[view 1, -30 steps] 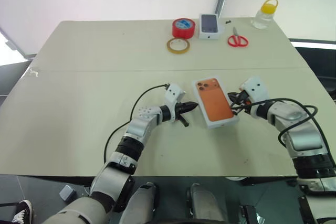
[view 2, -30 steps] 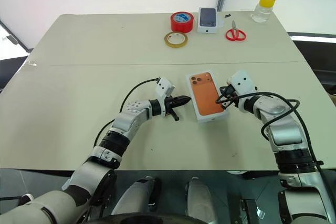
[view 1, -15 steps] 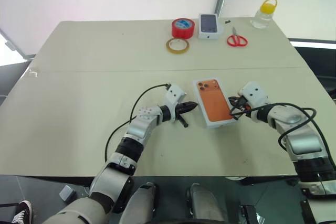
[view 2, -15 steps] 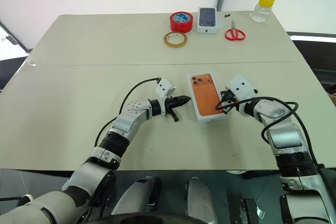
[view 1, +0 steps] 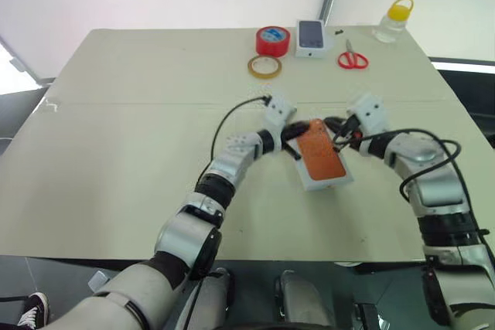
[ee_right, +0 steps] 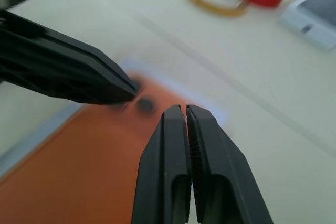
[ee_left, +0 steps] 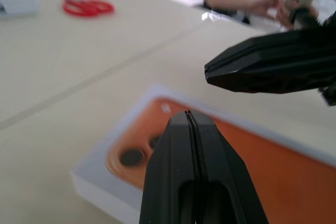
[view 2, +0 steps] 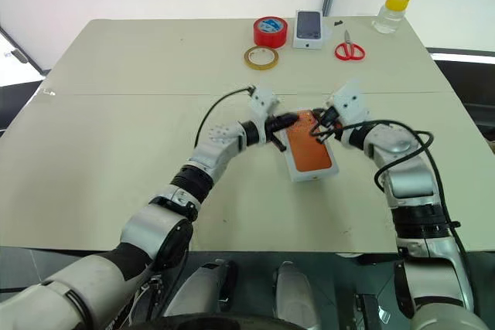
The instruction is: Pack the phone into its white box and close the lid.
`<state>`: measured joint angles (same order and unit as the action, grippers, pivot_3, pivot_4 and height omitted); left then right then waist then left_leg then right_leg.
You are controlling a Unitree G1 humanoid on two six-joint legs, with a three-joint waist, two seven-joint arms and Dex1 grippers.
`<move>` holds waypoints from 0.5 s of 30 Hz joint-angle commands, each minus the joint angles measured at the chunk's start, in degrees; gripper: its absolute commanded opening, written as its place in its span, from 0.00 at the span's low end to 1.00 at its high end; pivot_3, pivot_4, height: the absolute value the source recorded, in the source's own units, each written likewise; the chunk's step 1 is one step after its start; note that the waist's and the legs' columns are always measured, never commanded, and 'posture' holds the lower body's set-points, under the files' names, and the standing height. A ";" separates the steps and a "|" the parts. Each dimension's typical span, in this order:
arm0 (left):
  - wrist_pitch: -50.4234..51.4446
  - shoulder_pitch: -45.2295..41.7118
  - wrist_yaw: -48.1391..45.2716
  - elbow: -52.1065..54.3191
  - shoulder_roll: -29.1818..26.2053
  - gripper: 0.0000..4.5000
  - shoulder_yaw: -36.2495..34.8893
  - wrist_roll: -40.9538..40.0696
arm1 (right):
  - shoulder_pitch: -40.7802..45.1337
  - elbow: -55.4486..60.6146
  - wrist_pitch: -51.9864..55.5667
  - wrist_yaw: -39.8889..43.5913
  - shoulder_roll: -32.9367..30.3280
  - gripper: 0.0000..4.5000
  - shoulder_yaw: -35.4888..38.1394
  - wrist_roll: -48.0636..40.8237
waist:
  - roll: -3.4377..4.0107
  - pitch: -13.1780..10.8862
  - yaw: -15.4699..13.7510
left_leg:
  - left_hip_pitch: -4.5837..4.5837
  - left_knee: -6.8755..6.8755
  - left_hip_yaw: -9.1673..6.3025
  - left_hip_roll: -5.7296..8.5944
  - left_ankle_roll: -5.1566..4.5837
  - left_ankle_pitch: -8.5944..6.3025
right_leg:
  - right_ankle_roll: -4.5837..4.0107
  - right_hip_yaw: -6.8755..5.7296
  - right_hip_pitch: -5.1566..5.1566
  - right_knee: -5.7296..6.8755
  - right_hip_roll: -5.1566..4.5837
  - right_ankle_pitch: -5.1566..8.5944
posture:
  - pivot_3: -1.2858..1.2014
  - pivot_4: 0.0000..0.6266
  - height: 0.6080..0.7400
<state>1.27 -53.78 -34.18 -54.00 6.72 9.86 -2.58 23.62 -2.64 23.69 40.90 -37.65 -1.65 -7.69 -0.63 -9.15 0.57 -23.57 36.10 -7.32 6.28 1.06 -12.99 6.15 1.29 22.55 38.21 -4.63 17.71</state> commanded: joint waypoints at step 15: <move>5.94 6.83 -12.11 18.09 -9.32 0.74 -4.02 -5.03 | -1.01 8.32 10.17 3.75 0.35 0.55 10.90 -13.80 | -0.18 0.35 0.69 | 0.16 -0.01 -0.02 -0.09 -0.30 -0.19 | -0.02 0.08 -0.07 0.10 0.05 -0.01 | 0.52 0.24 1.00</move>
<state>6.24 -46.89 -44.66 -42.05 -0.84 7.82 -5.36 20.32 4.15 34.90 45.00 -37.45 6.12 -19.45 -0.82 -8.80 1.26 -23.43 36.07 -7.34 6.18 0.77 -13.18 6.13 1.38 22.53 38.33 -4.57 17.70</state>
